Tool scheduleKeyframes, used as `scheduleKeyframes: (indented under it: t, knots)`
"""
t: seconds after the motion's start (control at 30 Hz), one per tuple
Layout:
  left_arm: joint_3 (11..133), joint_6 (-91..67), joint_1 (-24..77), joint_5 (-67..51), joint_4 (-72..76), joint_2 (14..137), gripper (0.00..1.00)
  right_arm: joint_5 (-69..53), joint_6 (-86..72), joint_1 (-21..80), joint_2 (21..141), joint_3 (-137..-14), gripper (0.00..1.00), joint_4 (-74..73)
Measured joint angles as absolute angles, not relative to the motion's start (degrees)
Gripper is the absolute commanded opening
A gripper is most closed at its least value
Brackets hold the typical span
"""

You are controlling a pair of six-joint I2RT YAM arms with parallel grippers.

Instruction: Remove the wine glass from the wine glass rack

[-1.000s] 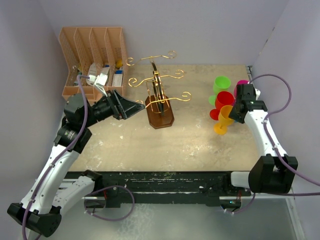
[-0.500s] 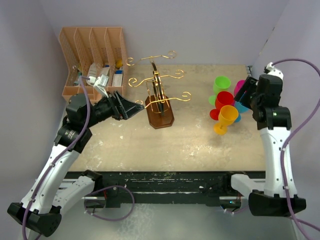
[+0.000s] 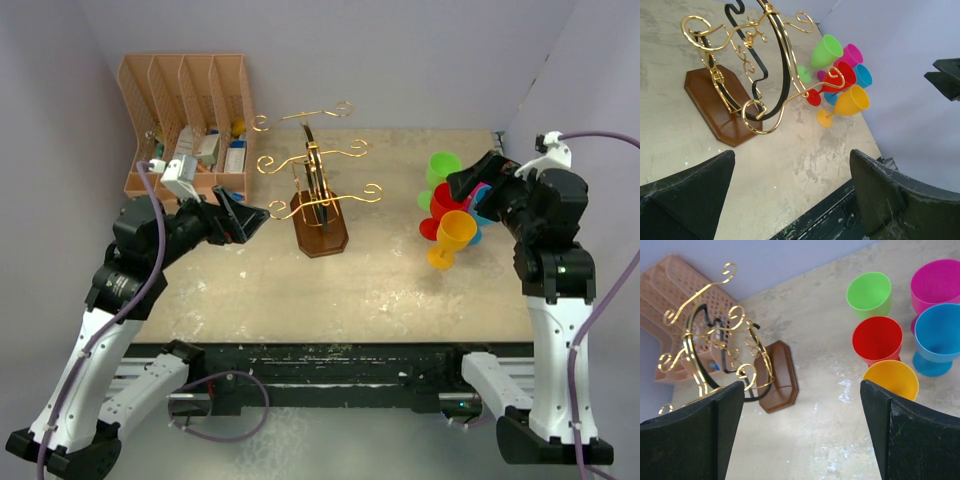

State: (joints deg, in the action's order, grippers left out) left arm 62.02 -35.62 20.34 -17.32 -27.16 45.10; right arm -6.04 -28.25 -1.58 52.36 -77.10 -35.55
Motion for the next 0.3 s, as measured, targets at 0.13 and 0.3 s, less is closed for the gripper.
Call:
scheduleKeyframes:
  t: [0.13, 0.3]
  knots:
    - [62.8, -35.2, 20.3, -14.7, -29.2, 44.1, 0.99, -6.0, -30.0, -1.1, 50.0, -77.0, 0.99, -34.9]
    - [63.1, -34.5, 20.3, -12.8, -31.4, 43.5, 0.99, -6.0, -29.6, -0.4, 48.2, -77.0, 0.99, -34.4]
